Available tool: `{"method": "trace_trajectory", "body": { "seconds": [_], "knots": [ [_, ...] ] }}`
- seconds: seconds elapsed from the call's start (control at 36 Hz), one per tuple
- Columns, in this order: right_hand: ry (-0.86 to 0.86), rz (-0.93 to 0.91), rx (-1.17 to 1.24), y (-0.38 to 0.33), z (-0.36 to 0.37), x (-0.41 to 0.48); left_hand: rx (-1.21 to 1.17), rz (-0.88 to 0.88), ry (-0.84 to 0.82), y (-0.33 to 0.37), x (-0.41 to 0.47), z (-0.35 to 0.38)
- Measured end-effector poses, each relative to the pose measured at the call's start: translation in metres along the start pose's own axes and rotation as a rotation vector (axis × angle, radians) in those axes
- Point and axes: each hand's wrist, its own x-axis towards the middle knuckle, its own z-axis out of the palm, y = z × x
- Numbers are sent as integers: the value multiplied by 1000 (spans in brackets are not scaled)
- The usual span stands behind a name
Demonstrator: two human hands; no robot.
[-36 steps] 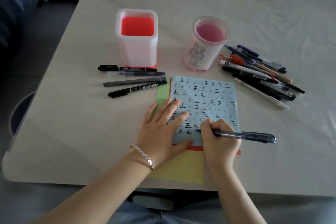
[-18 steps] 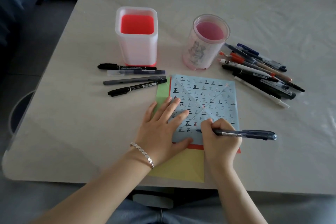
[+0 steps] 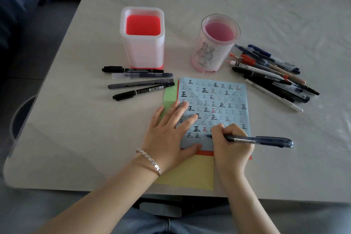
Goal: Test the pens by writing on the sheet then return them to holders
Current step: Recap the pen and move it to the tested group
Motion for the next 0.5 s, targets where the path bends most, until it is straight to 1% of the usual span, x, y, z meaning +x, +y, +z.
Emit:
{"method": "trace_trajectory", "body": {
  "seconds": [0.5],
  "knots": [
    [-49, -24, 37, 2, 0, -1, -5, 1, 9, 0, 0, 1]
  ]
}}
